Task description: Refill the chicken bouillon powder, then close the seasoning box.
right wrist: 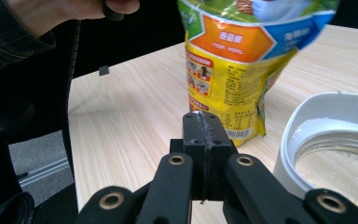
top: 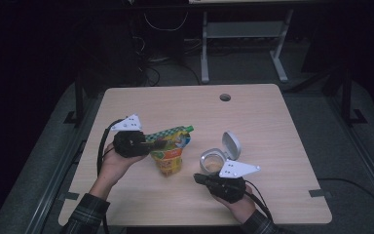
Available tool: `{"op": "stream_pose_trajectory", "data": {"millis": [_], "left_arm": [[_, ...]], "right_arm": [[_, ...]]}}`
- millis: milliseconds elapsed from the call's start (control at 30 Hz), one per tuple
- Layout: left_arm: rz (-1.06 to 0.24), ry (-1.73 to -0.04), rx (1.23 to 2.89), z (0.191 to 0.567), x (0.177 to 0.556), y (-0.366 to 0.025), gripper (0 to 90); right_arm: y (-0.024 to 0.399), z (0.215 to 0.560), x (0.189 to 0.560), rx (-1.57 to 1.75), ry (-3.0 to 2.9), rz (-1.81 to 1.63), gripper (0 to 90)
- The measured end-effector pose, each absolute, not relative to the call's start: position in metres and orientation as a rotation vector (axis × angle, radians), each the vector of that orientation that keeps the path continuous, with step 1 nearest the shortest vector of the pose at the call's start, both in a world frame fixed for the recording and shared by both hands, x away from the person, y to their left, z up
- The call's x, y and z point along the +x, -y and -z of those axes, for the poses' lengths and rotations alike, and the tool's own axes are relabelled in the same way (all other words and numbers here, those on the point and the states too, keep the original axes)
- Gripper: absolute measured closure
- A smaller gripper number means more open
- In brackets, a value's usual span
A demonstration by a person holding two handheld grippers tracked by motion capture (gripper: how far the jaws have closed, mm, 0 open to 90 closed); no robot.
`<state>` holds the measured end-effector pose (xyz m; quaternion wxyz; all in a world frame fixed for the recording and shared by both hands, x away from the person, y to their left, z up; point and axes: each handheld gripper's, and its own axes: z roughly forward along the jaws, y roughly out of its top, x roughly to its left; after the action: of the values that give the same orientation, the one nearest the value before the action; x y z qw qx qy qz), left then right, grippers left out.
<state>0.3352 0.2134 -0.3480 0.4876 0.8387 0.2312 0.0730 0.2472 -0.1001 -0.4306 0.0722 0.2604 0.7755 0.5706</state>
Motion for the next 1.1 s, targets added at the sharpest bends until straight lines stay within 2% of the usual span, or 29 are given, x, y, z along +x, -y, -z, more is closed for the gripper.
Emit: {"op": "stream_pose_trajectory", "data": {"millis": [167,300,600,1100], "left_arm": [[-0.178,-0.582,2.030,0.352,0.332,-0.221,73.4],[-0.178,-0.600,2.033,0.358,0.330,-0.223,60.7],[-0.173,-0.628,2.039,0.368,0.324,-0.231,42.1],[-0.186,-0.695,2.062,0.400,0.296,-0.255,27.2]], "right_arm": [[0.100,0.431,0.247,0.785,-2.331,-1.714,89.9],[0.100,0.431,0.247,0.788,-2.332,-1.713,90.0],[0.103,0.430,0.247,0.800,-2.330,-1.709,89.9],[0.128,0.426,0.241,0.802,-2.352,-1.627,90.0]]}}
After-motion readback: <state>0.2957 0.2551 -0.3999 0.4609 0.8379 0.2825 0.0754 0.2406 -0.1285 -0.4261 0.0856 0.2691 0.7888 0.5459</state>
